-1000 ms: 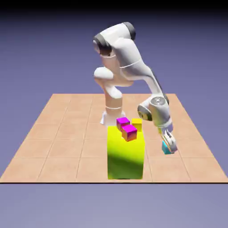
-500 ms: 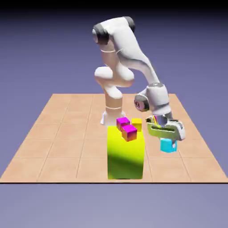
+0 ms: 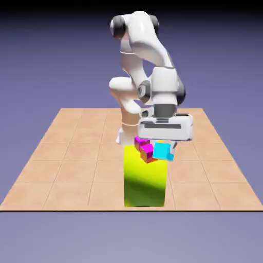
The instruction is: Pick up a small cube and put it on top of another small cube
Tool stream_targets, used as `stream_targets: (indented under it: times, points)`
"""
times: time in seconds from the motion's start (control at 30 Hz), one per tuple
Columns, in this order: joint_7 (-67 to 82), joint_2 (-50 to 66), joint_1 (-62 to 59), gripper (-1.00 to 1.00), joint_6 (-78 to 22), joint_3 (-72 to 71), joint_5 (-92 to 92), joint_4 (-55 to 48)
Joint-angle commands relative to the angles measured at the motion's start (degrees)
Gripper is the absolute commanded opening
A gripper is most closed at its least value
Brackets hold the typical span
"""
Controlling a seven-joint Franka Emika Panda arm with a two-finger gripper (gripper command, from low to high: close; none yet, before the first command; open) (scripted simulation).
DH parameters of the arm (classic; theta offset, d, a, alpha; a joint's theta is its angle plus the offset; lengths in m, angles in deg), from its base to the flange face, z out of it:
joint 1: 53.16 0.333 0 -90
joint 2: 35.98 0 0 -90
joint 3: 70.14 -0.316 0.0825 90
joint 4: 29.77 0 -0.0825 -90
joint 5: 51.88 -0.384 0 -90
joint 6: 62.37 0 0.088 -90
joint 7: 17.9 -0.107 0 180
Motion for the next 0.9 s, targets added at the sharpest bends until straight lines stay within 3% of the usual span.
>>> stream_targets:
  times: [0.0, 0.53, 0.6, 0.77, 0.8, 0.87]
  points:
    - [1.1, -1.4, 0.3, -1.00, -2.5, 1.1, -1.6, -0.1]
    - [-1.0, -17.9, 0.6, -1.00, -41.2, 12.7, -29.7, 4.3]
    - [-2.4, -17.8, 0.5, -1.00, -41.9, 12.5, -30.5, 4.9]
    - [-1.4, -14.5, 1.7, -1.00, -31.1, 10.2, -32.6, 12.2]
    - [-1.4, -14.5, 1.7, 1.00, -31.1, 10.2, -32.6, 12.2]
    - [-1.6, -15.3, 1.4, 1.00, -33.6, 10.7, -32.1, 10.5]
